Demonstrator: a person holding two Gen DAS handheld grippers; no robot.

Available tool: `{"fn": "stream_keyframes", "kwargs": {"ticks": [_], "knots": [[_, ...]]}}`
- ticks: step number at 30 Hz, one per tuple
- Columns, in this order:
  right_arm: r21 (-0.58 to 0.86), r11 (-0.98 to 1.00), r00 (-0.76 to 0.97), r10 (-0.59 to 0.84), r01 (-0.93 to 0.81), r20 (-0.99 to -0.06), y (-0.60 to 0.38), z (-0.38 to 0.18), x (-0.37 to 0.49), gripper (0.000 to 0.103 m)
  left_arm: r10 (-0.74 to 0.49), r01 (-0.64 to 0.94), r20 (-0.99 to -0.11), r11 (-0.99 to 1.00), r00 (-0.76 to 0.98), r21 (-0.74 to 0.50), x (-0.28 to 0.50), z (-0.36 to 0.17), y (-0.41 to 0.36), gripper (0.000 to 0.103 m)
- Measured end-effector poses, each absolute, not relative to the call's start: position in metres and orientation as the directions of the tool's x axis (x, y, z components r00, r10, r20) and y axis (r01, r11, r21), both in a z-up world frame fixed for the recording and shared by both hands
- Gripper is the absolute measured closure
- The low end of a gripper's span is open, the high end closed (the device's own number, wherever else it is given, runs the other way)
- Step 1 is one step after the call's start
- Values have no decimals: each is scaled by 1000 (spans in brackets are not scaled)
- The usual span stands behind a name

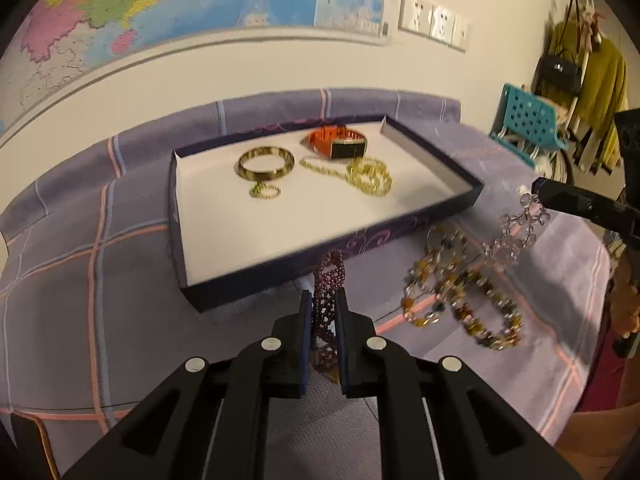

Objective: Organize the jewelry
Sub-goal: 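Lift the clear bead necklace with the right tool while the left tool grasps the maroon beaded strand, then carry the clear necklace in the right tool and maroon strand in the left tool over the box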

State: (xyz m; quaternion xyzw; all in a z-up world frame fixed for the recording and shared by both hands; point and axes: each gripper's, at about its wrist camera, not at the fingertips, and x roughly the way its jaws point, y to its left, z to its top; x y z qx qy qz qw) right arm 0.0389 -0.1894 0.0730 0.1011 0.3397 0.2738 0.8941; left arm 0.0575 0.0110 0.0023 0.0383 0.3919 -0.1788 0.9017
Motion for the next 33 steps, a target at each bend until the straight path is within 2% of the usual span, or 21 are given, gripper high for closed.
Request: {"fn": "stream_keyframes", "kwargs": {"ticks": [14, 33], "knots": [[340, 821, 645, 571, -459, -508, -181, 101, 47, 93, -330, 324, -663, 936, 672, -138, 55, 34, 29, 94], [321, 828, 653, 560, -460, -510, -176, 105, 74, 93, -330, 321, -636, 937, 697, -134, 69, 50, 25, 94]]}}
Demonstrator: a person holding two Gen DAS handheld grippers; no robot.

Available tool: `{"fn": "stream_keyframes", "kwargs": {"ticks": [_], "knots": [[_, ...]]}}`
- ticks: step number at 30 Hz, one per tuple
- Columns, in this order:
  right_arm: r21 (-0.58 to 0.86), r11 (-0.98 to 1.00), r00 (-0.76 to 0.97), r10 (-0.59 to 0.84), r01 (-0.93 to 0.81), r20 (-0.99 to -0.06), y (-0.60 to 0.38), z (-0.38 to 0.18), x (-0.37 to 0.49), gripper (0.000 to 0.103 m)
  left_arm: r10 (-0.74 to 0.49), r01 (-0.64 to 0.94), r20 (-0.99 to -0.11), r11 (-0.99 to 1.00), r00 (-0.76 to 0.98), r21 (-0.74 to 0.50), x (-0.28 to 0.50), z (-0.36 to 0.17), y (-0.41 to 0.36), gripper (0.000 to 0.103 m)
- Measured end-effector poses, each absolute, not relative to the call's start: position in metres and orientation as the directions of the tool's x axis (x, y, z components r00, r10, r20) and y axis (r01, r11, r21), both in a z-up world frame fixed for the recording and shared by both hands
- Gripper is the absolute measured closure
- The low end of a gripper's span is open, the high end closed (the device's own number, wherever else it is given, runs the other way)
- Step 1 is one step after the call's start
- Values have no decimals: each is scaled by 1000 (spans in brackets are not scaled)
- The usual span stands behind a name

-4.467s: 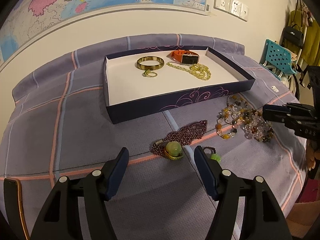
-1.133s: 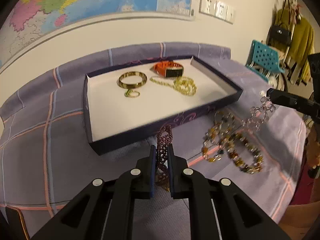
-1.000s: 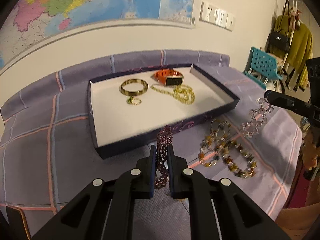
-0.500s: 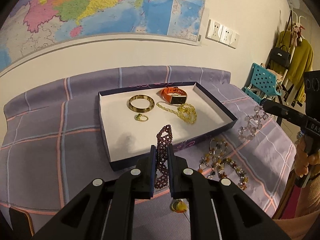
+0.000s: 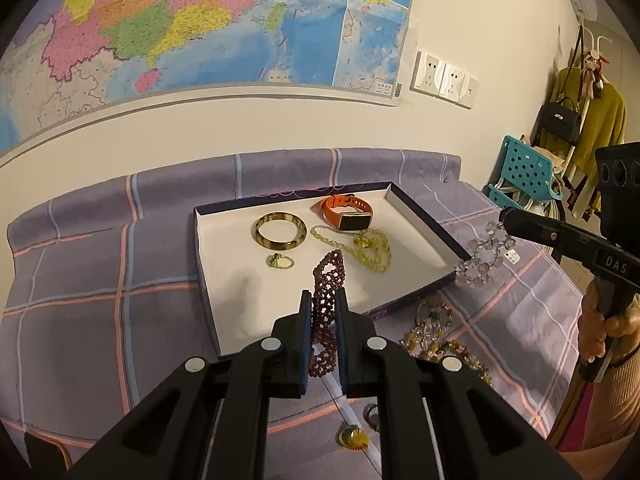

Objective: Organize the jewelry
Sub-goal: 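Carry the clear necklace in the right tool and maroon strand in the left tool over the box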

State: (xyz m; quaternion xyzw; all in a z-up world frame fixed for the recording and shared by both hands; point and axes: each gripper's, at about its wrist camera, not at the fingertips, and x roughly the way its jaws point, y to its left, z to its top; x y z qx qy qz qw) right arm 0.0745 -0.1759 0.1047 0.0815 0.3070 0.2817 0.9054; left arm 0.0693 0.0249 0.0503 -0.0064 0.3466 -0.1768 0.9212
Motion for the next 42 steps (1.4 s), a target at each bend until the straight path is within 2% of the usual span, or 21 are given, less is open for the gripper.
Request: {"fn": "stream_keyframes", "kwargs": {"ticks": [42], "knots": [[353, 835, 620, 550, -423, -559, -166, 76, 140, 93, -294, 288, -687, 949, 664, -128, 112, 35, 14, 93]]}}
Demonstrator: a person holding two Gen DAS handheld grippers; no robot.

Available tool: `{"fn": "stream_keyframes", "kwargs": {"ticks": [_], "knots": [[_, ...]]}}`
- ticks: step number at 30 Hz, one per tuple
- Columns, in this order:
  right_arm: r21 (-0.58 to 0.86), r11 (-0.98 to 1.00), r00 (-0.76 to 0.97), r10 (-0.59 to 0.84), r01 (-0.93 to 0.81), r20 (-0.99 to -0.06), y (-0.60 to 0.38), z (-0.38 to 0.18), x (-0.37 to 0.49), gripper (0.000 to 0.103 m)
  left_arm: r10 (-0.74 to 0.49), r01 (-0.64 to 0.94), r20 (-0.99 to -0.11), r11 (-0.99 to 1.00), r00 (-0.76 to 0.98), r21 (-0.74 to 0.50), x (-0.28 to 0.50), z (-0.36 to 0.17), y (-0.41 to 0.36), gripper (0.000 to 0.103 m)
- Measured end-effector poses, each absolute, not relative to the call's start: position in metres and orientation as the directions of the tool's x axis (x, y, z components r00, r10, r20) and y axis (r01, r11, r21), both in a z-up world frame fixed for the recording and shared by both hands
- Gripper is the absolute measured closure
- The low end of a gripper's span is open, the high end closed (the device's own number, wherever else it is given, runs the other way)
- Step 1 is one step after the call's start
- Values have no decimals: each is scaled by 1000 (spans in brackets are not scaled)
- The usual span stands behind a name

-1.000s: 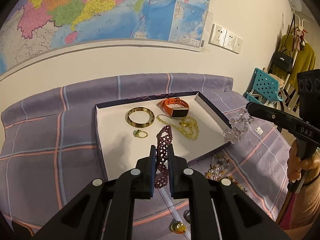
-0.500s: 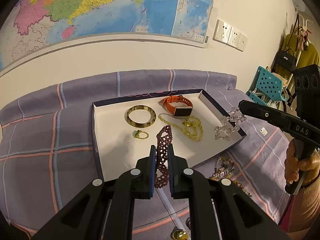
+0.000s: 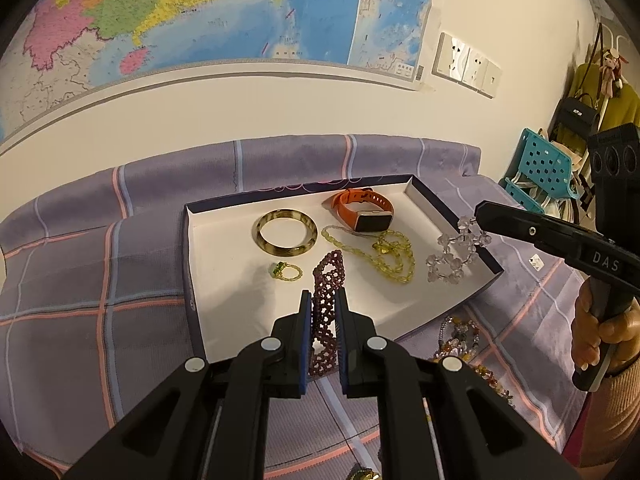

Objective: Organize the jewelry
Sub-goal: 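Carry the clear necklace in the right tool and maroon strand in the left tool over the box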

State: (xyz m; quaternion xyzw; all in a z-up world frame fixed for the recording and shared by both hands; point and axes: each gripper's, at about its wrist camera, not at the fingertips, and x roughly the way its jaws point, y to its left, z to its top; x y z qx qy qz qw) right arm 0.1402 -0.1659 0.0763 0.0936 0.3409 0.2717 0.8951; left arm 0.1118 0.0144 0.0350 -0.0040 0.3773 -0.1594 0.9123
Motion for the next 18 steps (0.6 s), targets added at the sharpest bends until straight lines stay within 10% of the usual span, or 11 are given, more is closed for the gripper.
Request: {"fn": "stream_keyframes", "kwargs": {"ticks": [18], "knots": [[365, 830, 602, 557, -421, -573, -164, 67, 151, 93, -268, 279, -710, 955, 651, -104, 122, 27, 8, 93]]}}
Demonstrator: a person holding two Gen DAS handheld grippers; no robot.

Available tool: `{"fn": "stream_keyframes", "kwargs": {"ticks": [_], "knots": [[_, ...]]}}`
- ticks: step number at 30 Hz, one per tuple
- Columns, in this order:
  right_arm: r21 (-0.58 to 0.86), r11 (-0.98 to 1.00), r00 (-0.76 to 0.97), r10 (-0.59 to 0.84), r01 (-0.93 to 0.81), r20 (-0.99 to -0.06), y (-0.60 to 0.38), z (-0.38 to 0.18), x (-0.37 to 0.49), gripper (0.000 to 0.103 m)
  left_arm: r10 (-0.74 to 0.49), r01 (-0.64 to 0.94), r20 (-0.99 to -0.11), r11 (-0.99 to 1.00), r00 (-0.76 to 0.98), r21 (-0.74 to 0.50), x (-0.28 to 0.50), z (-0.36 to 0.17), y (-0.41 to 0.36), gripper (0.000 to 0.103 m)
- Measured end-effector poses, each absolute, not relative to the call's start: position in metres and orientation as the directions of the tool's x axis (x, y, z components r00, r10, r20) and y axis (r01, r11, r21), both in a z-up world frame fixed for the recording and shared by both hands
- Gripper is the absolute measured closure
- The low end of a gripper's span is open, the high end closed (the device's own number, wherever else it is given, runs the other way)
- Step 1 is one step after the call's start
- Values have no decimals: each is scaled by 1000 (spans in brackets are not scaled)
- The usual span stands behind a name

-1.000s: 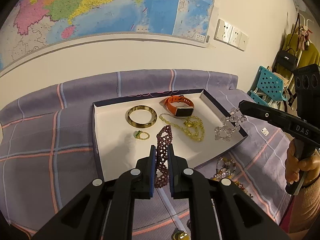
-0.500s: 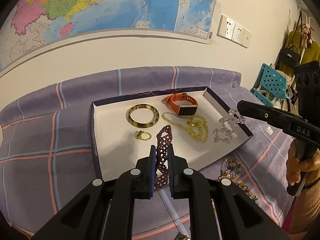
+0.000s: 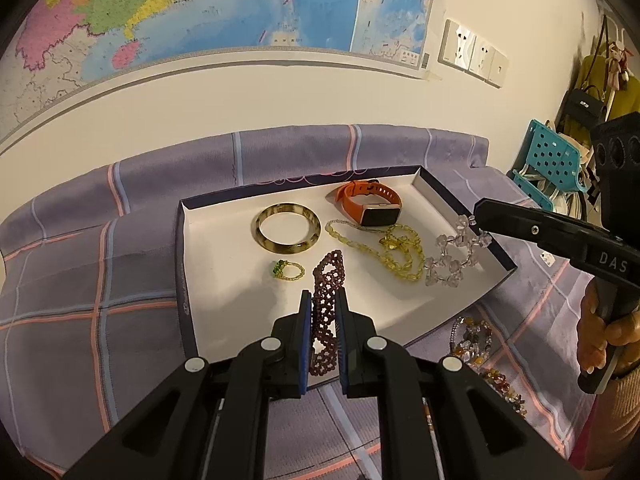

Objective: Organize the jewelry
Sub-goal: 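Carry the clear necklace in the right tool and maroon strand in the left tool over the box, then lower the clear necklace into the box and open the right tool while the left tool releases the maroon strand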

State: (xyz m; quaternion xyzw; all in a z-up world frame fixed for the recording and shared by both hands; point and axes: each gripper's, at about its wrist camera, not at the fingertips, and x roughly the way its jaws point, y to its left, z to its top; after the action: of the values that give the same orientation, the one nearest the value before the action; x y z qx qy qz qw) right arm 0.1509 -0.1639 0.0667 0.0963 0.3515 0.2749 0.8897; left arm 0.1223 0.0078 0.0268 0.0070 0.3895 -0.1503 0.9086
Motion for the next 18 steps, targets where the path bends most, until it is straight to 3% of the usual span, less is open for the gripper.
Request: {"fn": "stream_keyframes", "kwargs": {"ticks": [18], "knots": [[397, 827, 562, 562, -399, -607, -160, 48, 180, 93, -241, 246, -764, 963, 599, -111, 152, 8, 8, 93]]}}
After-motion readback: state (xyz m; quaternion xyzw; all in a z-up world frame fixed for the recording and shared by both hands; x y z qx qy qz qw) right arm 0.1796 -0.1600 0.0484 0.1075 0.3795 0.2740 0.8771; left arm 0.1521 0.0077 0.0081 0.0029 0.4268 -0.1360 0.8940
